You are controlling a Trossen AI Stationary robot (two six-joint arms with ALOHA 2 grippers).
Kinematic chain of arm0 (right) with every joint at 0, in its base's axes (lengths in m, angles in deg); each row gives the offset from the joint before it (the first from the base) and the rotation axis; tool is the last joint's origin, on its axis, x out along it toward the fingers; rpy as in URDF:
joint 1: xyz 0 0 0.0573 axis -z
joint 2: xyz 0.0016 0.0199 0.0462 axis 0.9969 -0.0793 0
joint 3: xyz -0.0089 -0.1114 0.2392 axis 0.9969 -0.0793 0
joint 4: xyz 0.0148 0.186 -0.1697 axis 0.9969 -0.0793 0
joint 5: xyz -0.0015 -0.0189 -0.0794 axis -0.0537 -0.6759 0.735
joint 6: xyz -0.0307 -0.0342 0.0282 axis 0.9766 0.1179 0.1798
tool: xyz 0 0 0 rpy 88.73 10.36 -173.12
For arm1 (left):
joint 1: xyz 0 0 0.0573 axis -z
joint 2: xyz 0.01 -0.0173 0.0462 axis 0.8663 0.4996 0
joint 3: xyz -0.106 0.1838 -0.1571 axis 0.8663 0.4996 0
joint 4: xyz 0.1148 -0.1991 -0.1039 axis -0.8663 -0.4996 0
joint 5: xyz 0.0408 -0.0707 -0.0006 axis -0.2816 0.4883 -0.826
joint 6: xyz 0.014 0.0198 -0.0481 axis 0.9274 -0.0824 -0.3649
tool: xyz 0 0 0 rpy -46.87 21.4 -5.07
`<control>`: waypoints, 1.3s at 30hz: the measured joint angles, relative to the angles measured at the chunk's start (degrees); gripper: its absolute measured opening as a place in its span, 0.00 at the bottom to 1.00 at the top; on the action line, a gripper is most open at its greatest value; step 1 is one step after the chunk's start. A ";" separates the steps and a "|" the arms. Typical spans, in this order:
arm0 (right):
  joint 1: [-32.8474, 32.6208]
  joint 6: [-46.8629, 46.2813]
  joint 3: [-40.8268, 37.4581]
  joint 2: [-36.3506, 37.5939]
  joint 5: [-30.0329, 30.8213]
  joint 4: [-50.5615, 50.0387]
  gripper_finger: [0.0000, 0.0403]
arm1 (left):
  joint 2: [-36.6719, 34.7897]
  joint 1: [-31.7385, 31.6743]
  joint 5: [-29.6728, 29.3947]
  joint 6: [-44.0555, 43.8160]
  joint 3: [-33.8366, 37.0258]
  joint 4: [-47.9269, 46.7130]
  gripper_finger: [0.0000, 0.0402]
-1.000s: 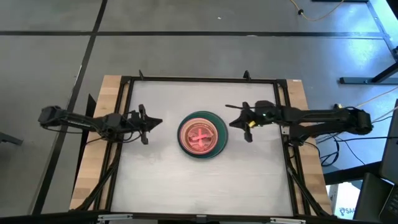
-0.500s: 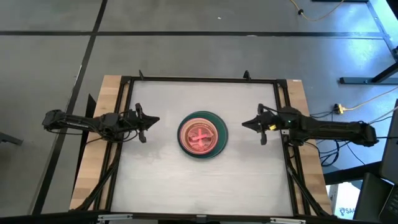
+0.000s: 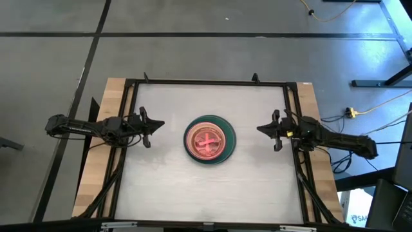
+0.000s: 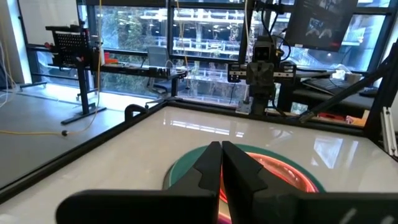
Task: Stack plastic plates
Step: Return to Home Position
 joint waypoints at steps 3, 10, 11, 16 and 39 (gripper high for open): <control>0.00 0.01 0.00 0.88 0.47 -1.15 0.01 | 0.00 0.00 0.14 0.02 0.27 0.10 0.02; 0.00 0.02 0.00 0.91 0.70 -3.37 0.01 | 0.01 0.02 1.17 -1.06 0.81 -5.56 0.02; 0.00 0.03 0.00 0.87 0.80 -3.34 0.01 | 0.01 0.02 1.16 -1.27 0.81 -5.46 0.02; 0.00 0.03 0.00 0.85 0.76 -3.35 0.01 | 0.00 0.02 0.68 -1.40 0.81 -5.14 0.02; 0.00 0.08 0.00 0.83 0.58 -3.42 0.01 | 0.09 0.02 -3.37 -1.46 0.81 -5.23 0.02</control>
